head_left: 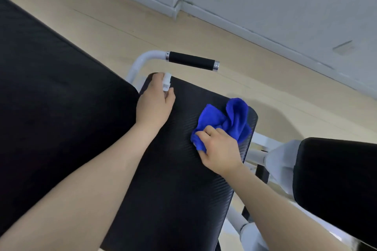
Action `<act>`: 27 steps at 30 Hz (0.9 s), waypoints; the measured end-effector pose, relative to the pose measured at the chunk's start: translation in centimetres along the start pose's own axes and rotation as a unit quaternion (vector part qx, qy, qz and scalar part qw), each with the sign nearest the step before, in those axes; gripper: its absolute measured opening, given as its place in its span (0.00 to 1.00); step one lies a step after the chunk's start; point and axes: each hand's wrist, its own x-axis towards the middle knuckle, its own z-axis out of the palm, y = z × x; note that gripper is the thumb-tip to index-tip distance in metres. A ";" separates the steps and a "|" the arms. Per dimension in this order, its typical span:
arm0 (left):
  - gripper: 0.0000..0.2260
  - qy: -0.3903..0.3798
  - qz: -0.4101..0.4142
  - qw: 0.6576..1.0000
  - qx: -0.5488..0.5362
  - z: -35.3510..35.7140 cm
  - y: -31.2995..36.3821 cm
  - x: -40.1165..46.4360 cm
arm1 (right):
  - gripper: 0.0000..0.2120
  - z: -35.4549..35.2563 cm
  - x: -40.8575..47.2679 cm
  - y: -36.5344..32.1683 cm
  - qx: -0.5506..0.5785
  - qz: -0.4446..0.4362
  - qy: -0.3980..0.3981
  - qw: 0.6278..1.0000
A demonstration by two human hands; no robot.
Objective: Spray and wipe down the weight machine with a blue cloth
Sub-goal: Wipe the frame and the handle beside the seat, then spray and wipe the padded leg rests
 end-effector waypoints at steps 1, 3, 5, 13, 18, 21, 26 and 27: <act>0.15 -0.019 0.005 1.000 0.002 -0.4 0.1 -1.0 | 0.11 0.1 -1.1 -0.6 -0.001 0.007 -0.027 1.000; 0.15 -0.060 0.018 0.998 0.012 -1.1 0.4 -2.7 | 0.07 -0.6 -2.2 -0.9 0.036 0.043 -0.106 0.993; 0.15 -0.115 0.040 0.992 0.030 -1.9 0.9 -4.6 | 0.11 -2.3 -3.1 -0.6 0.182 0.113 -0.172 0.961; 0.14 -0.208 0.107 0.971 0.040 -1.1 2.1 -10.1 | 0.11 -7.1 -10.0 0.9 0.310 0.361 0.136 0.869; 0.13 -0.273 0.158 0.948 0.032 1.3 4.3 -15.7 | 0.08 -5.6 -20.0 -2.1 0.300 0.411 0.195 0.839; 0.12 -0.300 0.190 0.934 0.035 2.3 5.1 -17.9 | 0.08 -2.3 -26.0 -5.0 0.198 0.445 0.134 0.863; 0.14 -0.319 0.246 0.915 0.013 5.2 7.7 -22.5 | 0.06 2.6 -34.6 -6.4 0.102 0.433 0.117 0.888; 0.15 -0.320 0.252 0.913 0.016 5.9 8.1 -23.5 | 0.07 3.5 -36.2 -6.1 0.088 0.425 0.123 0.893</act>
